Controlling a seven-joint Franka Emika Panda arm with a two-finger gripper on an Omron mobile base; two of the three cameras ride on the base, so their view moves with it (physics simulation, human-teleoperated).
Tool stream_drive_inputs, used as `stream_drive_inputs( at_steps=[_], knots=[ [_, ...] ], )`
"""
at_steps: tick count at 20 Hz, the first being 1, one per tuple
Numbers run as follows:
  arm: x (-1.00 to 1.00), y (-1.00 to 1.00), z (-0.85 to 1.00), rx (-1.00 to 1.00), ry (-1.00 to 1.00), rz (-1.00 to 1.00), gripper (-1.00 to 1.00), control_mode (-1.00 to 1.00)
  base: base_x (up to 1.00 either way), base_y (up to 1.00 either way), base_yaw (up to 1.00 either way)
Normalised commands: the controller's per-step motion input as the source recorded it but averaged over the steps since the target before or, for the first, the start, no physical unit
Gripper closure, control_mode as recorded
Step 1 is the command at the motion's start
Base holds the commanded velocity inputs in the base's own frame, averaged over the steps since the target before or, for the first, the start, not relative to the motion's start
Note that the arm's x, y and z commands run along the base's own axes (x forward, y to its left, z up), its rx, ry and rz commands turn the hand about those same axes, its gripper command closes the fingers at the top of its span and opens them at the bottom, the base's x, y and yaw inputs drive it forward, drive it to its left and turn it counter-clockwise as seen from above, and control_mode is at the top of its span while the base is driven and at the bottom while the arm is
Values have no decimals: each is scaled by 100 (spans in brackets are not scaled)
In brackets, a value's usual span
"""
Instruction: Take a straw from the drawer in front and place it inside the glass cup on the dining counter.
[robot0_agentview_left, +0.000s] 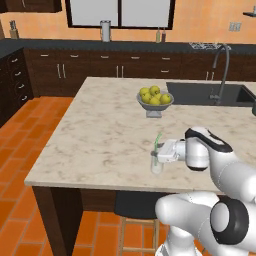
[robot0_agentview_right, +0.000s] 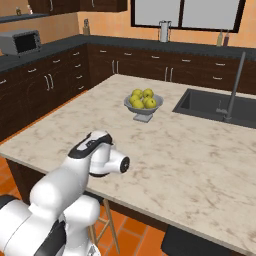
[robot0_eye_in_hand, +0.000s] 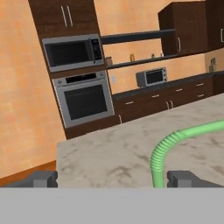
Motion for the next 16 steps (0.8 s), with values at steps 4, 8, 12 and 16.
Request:
stream_drive_inputs(
  at_steps=[4,8,12,16],
  knots=[
    [12,3,1,0,5,0,-100,-100,0,0,0],
    [11,1,0,-1,-1,0,-100,-100,0,0,0],
    [0,0,0,0,0,0,-100,-100,0,0,0],
    [0,0,0,0,0,0,-100,-100,0,0,0]
  ],
)
